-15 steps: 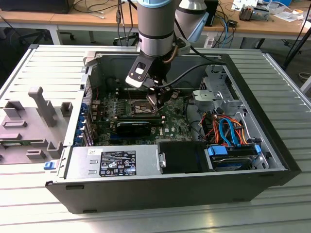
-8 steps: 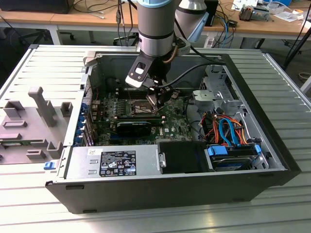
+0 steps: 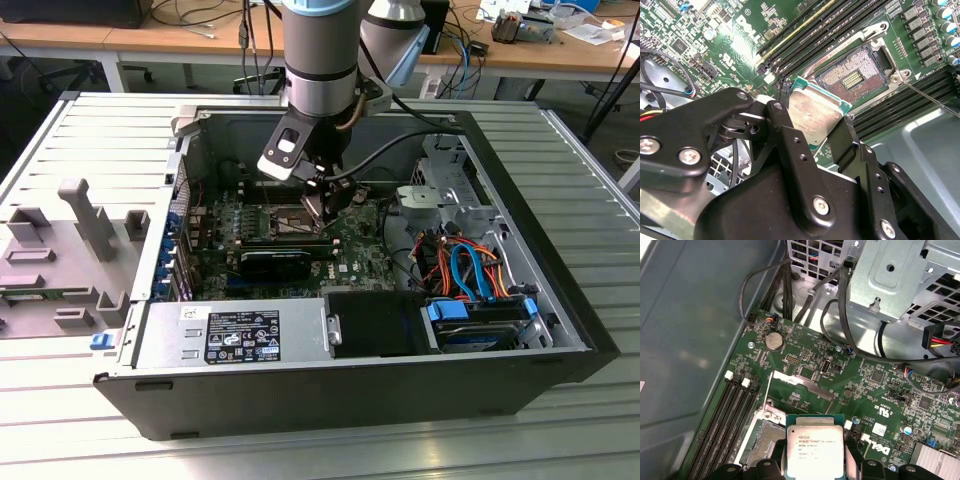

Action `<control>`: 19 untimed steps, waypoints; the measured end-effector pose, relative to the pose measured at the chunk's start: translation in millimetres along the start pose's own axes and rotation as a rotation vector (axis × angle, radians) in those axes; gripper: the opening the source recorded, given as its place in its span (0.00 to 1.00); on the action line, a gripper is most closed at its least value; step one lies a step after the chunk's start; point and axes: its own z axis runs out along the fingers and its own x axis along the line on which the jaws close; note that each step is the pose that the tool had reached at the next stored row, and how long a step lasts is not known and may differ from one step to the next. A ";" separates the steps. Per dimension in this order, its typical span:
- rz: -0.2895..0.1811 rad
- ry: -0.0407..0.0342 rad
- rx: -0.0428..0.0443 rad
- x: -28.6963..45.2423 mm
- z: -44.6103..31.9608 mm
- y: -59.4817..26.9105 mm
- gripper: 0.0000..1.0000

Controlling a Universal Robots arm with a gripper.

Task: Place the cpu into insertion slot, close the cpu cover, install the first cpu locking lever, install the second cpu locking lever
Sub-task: 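Place the cpu into insertion slot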

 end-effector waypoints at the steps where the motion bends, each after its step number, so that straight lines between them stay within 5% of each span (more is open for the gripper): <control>1: 0.003 -0.0003 0.0000 0.0 0.0 0.0 0.55; 19: 0.038 -0.0038 -0.0005 0.0 0.5 0.0 0.55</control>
